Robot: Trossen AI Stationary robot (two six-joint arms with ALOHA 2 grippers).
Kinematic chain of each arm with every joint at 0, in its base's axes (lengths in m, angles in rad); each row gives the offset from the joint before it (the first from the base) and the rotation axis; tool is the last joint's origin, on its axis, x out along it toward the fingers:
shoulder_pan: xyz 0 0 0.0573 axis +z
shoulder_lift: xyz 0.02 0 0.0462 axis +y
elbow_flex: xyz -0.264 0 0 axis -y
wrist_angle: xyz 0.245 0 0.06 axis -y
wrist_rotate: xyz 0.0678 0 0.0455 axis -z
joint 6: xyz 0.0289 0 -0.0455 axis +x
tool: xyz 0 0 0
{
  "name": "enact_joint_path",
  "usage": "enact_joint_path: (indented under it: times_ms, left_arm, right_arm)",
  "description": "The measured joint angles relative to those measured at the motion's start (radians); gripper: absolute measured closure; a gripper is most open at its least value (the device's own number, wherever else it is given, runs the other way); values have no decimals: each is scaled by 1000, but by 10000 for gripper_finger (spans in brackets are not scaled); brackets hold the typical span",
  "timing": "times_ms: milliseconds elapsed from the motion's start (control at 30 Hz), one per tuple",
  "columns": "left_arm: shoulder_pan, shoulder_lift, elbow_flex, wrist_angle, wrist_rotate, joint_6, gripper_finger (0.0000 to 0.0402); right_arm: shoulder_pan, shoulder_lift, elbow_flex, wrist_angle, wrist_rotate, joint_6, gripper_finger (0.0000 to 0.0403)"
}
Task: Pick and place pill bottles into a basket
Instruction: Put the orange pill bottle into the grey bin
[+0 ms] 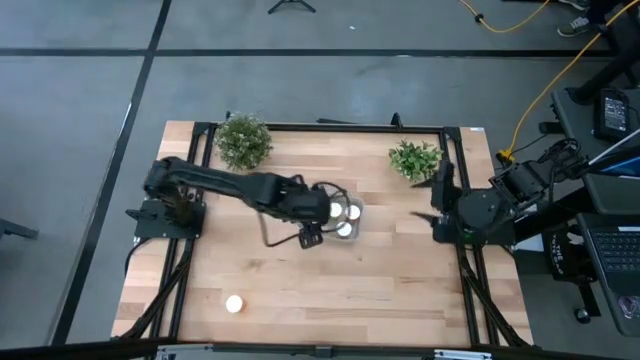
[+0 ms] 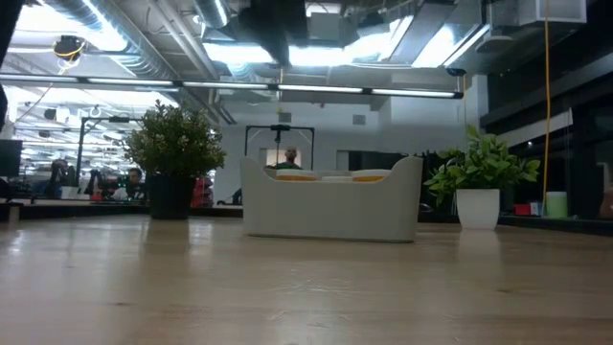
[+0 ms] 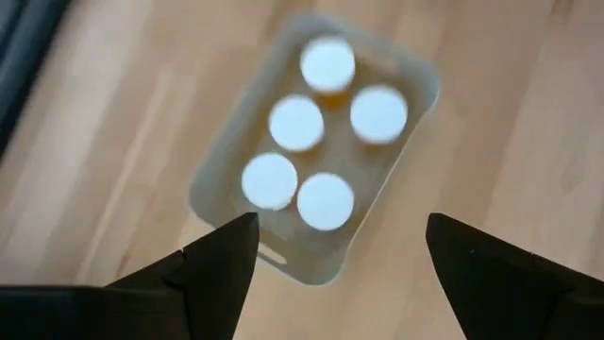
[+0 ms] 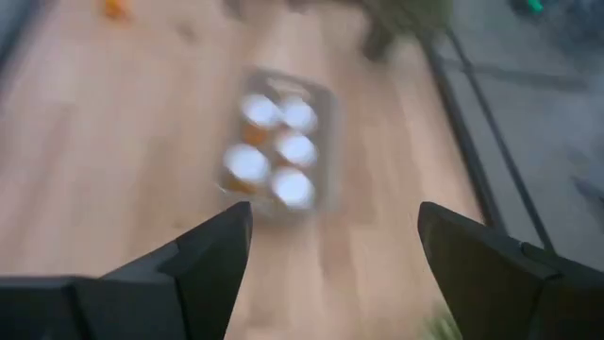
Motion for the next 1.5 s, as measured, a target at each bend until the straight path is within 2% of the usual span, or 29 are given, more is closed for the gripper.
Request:
enact_joint_path:
  times_ms: [133,233,400,533,733,867,933,1000,1033,1133,1200,1333,1433,1500]
  left_arm:
    - [-59,-110,0,4,-121,-147,102]
    - [-121,-181,0,0,-259,-218,102]
    - [-237,-260,0,-14,-445,-279,102]
    - [-331,-289,0,-34,-551,-313,102]
    - [-479,-310,0,-48,-674,-325,102]
    - [-625,-332,-9,-156,-850,-398,103]
    - [-703,-354,-30,-295,-934,-553,106]
    - [-764,-387,-59,-451,-1000,-775,106]
    - [-787,-410,-87,-451,-1029,-856,107]
    - [-824,-523,-206,-390,-1088,-802,107]
    - [-826,-600,-272,-428,-1095,-838,107]
    - [-826,-739,-397,-449,-1083,-915,107]
    - [-828,-840,-471,-444,-1018,-904,107]
    - [-828,-906,-516,-410,-970,-836,107]
  right_arm:
    - [-1,63,0,254,-100,-195,98]
    - [-30,142,0,465,-174,-306,98]
    - [-112,325,30,747,-390,-344,98]
    - [-155,501,147,771,-493,-371,98]
    - [-193,783,474,667,-627,-399,98]
    - [-194,909,660,605,-622,-441,98]
    - [-194,940,724,571,-591,-440,98]
    - [-187,958,764,528,-541,-442,98]
    - [-181,962,775,510,-502,-447,98]
    - [-162,963,779,478,-382,-469,98]
    - [-152,959,780,457,-335,-457,98]
    - [-140,957,780,415,-303,-385,98]
    - [-131,957,780,375,-284,-356,98]
    - [-125,957,780,353,-269,-356,98]
